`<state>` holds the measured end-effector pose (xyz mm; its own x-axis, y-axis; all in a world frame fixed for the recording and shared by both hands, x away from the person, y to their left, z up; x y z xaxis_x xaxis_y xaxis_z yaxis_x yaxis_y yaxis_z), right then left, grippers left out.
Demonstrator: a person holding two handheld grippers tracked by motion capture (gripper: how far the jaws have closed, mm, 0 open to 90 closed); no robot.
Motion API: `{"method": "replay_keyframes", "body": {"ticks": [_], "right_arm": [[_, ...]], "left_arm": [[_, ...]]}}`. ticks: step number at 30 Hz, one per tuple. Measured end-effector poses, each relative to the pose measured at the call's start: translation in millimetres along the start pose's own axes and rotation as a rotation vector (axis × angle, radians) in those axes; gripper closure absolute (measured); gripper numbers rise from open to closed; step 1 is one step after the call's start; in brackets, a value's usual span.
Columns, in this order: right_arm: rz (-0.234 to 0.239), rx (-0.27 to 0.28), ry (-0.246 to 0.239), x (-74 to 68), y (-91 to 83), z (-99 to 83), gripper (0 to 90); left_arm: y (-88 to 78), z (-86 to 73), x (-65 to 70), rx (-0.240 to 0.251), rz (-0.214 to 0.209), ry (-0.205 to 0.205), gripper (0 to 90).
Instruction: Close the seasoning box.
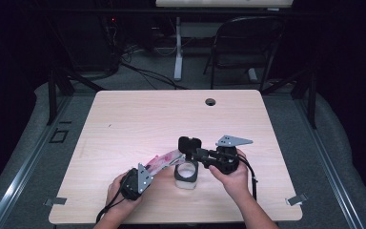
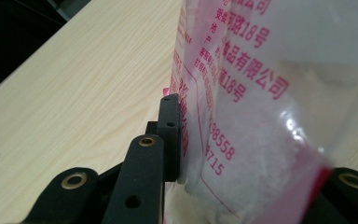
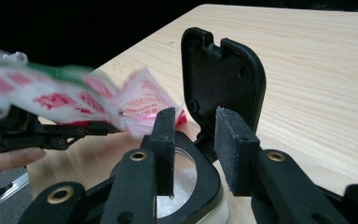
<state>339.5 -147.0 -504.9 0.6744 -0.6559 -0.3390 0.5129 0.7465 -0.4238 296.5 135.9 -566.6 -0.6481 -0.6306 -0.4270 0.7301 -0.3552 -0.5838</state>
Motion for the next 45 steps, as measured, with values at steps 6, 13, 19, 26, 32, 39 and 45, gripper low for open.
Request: {"method": "replay_keyframes", "body": {"ticks": [6, 13, 19, 26, 32, 39, 45], "right_arm": [[-0.013, -0.001, -0.006, 0.1, -0.3, -0.5, 68.3], [-0.027, 0.003, -0.002, 2.2, 0.0, -2.0, 67.5], [-0.031, -0.005, -0.002, 1.6, 3.8, -4.1, 66.8], [-0.035, 0.027, 0.011, 3.3, 0.3, -0.5, 62.2], [-0.019, 0.062, 0.024, 3.8, -4.0, 7.2, 61.0], [-0.018, 0.058, 0.019, 4.2, -8.9, 16.4, 60.4], [-0.019, 0.056, 0.025, 6.2, -11.8, 18.1, 60.4]], "left_arm": [[-0.9, -8.4, -13.1, 0.06, -0.064, -0.148, 76.3], [-1.6, -28.2, -36.9, 0.145, -0.152, -0.371, 76.3], [-8.6, -38.1, -52.2, 0.153, -0.092, -0.433, 76.6], [-19.1, -49.0, -65.9, 0.124, 0.008, -0.495, 77.0], [-31.3, -61.9, -76.5, 0.105, 0.093, -0.555, 77.6], [-46.9, -76.7, -90.6, 0.098, 0.172, -0.61, 77.9], [-53.1, -88.6, -101.1, 0.081, 0.243, -0.635, 78.4]]}}
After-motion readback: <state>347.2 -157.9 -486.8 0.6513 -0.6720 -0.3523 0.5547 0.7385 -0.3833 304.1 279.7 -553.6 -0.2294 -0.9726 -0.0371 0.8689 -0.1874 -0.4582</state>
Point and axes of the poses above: each handheld gripper's, and its own axes: y roughly forward along the jaws, z roughly out of its top, x roughly to its right, the point moved 2 cm from there along y, roughly forward along the jaws, and after that the axes turned 4 degrees about y, right-handed, at the moved point
